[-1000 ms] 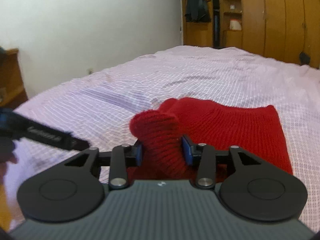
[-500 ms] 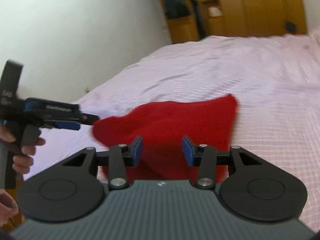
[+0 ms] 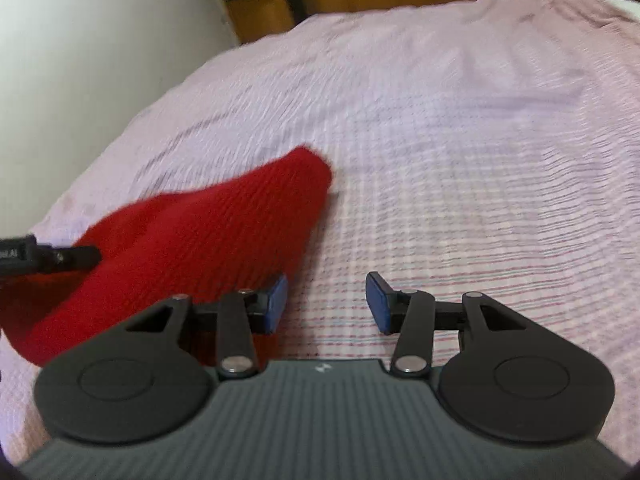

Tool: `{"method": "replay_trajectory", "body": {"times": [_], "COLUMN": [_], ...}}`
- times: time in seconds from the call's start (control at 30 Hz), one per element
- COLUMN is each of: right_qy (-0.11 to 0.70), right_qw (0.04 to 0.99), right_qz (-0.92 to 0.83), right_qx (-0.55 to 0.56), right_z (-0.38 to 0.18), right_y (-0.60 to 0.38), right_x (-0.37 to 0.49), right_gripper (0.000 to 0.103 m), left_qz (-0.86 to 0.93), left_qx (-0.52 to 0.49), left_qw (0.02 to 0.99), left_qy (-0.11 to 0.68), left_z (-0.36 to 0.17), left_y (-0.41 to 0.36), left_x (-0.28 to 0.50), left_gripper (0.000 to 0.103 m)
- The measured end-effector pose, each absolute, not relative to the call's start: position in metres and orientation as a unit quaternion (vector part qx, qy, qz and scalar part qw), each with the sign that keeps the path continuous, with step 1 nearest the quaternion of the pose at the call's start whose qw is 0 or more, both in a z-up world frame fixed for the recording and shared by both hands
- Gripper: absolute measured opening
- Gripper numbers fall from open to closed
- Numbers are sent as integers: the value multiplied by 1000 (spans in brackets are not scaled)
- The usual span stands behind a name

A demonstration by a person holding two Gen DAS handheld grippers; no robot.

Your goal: Fold small clothes

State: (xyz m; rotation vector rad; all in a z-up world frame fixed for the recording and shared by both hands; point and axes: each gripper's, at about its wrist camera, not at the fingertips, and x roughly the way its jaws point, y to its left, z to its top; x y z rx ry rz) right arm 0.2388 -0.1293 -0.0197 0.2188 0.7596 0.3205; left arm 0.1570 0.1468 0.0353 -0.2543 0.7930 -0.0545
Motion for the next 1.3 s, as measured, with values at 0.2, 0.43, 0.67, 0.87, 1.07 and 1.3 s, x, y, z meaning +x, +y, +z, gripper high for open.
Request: {"method": "replay_trajectory", "body": {"times": [0.2, 0.43, 0.67, 0.87, 1.07, 1.3], "right_qy": [349, 319, 337, 345, 365, 412], "right_qw": [904, 907, 904, 909, 885, 817], "right_qz": [232, 276, 261, 209, 221, 260], "right_qx": [82, 13, 40, 105, 187, 310], "right_z": [-12, -2, -6, -8, -8, -26], "right_y": [-109, -70, -83, -113, -141, -144], "right_x": [232, 218, 232, 223, 216, 223], "right_gripper": [11, 5, 5, 58, 71, 88], "left_qz": [-45, 3, 26, -17, -27, -26], "left_qx": [-126, -121, -148, -207, -196, -211], "left_qw": [926, 915, 918, 901, 902, 887], "left_qy": [353, 384, 368, 380, 383, 409], "left_z": [44, 20, 22, 23, 18, 5], "left_y": [168, 193, 196, 203, 193, 199], "left_x": [127, 117, 115, 117, 115, 124], "left_gripper": [25, 26, 61, 80, 84, 91]}}
